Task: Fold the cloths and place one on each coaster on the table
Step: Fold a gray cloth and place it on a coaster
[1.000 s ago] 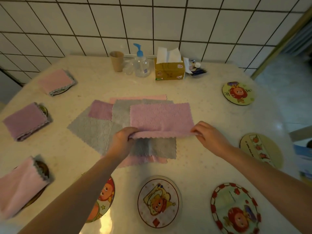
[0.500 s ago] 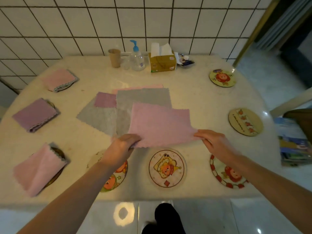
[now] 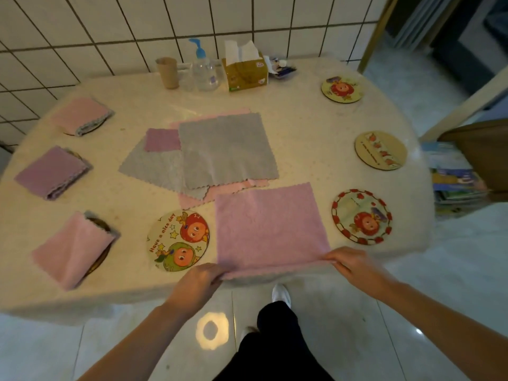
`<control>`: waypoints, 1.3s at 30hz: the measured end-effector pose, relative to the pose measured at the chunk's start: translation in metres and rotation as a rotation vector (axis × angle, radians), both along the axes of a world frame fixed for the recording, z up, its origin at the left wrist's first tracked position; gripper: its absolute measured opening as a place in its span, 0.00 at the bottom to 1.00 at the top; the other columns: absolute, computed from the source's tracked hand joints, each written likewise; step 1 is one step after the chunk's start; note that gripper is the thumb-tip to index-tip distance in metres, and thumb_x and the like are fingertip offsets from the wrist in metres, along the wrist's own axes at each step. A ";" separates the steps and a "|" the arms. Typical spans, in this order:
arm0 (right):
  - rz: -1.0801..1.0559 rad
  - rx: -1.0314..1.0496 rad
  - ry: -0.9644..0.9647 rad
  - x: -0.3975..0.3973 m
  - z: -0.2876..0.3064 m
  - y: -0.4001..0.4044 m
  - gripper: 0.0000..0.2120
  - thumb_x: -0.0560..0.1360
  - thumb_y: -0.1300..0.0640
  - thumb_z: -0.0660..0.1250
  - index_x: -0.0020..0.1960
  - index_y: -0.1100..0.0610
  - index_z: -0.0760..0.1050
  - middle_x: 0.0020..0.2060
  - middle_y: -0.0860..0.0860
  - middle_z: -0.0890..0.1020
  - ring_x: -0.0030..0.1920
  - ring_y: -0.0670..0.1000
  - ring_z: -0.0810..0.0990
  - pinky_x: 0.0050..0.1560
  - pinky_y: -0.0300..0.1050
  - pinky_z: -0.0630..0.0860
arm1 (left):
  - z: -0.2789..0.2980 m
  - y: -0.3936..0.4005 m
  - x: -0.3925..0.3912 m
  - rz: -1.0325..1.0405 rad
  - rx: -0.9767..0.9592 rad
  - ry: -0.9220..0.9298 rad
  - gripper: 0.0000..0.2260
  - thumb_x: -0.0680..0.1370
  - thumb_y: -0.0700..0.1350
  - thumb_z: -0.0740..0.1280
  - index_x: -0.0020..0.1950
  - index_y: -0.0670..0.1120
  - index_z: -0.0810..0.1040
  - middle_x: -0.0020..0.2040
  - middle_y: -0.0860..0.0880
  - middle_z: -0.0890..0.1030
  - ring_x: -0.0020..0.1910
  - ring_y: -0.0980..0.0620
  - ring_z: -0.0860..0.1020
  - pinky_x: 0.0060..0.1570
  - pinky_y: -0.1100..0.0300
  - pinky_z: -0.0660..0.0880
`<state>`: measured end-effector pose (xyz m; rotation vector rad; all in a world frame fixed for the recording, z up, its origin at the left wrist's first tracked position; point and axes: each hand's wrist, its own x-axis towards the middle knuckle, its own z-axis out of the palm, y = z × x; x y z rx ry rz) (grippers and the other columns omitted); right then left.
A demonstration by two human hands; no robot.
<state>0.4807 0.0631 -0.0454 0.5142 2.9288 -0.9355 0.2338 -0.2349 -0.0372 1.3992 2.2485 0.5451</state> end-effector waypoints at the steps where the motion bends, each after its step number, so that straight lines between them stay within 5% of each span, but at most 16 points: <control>1: -0.028 -0.023 -0.021 0.001 0.001 0.000 0.10 0.76 0.60 0.66 0.55 0.52 0.80 0.47 0.46 0.83 0.47 0.41 0.80 0.51 0.41 0.77 | 0.001 -0.001 0.000 0.054 -0.017 -0.037 0.14 0.74 0.38 0.70 0.57 0.50 0.82 0.47 0.58 0.83 0.45 0.59 0.80 0.45 0.71 0.71; 4: -0.161 -0.146 -0.032 -0.008 0.011 0.007 0.07 0.74 0.49 0.67 0.49 0.50 0.80 0.41 0.43 0.82 0.43 0.39 0.79 0.46 0.39 0.77 | 0.006 0.003 -0.007 0.255 -0.008 -0.183 0.09 0.73 0.40 0.72 0.45 0.56 0.82 0.36 0.65 0.80 0.40 0.61 0.78 0.37 0.73 0.69; 9: -0.482 -0.348 0.125 -0.053 0.024 0.037 0.02 0.73 0.57 0.71 0.44 0.50 0.79 0.37 0.49 0.83 0.40 0.48 0.81 0.42 0.44 0.78 | 0.013 0.035 -0.033 0.654 0.093 -0.437 0.08 0.73 0.45 0.72 0.37 0.44 0.80 0.33 0.46 0.79 0.34 0.47 0.75 0.37 0.55 0.70; 12: -0.560 -0.439 0.139 -0.084 0.020 0.052 0.02 0.75 0.56 0.67 0.45 0.53 0.79 0.39 0.53 0.83 0.43 0.56 0.81 0.45 0.53 0.78 | 0.006 0.058 -0.051 0.871 0.156 -0.553 0.15 0.73 0.49 0.72 0.43 0.36 0.79 0.42 0.35 0.80 0.40 0.39 0.77 0.46 0.43 0.75; 16: -0.615 -0.459 0.075 -0.119 0.008 0.069 0.07 0.76 0.55 0.66 0.44 0.58 0.79 0.41 0.56 0.83 0.46 0.57 0.81 0.45 0.53 0.77 | -0.001 0.091 -0.063 1.033 0.168 -0.585 0.10 0.75 0.49 0.70 0.45 0.42 0.81 0.46 0.40 0.82 0.46 0.42 0.78 0.48 0.47 0.74; 21: -0.643 -0.444 0.001 -0.140 -0.005 0.086 0.08 0.77 0.54 0.65 0.46 0.59 0.77 0.43 0.56 0.83 0.46 0.56 0.81 0.47 0.52 0.77 | -0.013 0.115 -0.078 1.113 0.136 -0.541 0.12 0.76 0.49 0.69 0.43 0.41 0.80 0.42 0.40 0.81 0.44 0.40 0.78 0.41 0.52 0.71; 26: -0.619 -0.403 -0.020 -0.146 -0.010 0.096 0.04 0.77 0.54 0.65 0.45 0.54 0.74 0.39 0.48 0.78 0.41 0.49 0.77 0.38 0.38 0.72 | -0.017 0.126 -0.082 1.113 0.077 -0.475 0.11 0.77 0.50 0.66 0.43 0.44 0.79 0.39 0.46 0.79 0.39 0.47 0.74 0.37 0.55 0.68; 36: -0.649 -0.377 -0.119 -0.156 -0.024 0.107 0.08 0.76 0.49 0.65 0.48 0.54 0.73 0.45 0.51 0.80 0.45 0.52 0.80 0.48 0.51 0.79 | -0.032 0.129 -0.093 1.131 -0.026 -0.402 0.12 0.76 0.56 0.66 0.45 0.48 0.79 0.43 0.48 0.81 0.45 0.45 0.78 0.48 0.48 0.76; 39: -0.671 -0.366 -0.146 -0.159 -0.024 0.108 0.11 0.75 0.49 0.66 0.51 0.56 0.74 0.46 0.53 0.81 0.44 0.53 0.80 0.48 0.51 0.79 | -0.032 0.132 -0.094 1.158 -0.049 -0.392 0.16 0.75 0.56 0.68 0.55 0.46 0.79 0.50 0.46 0.80 0.50 0.44 0.77 0.51 0.48 0.75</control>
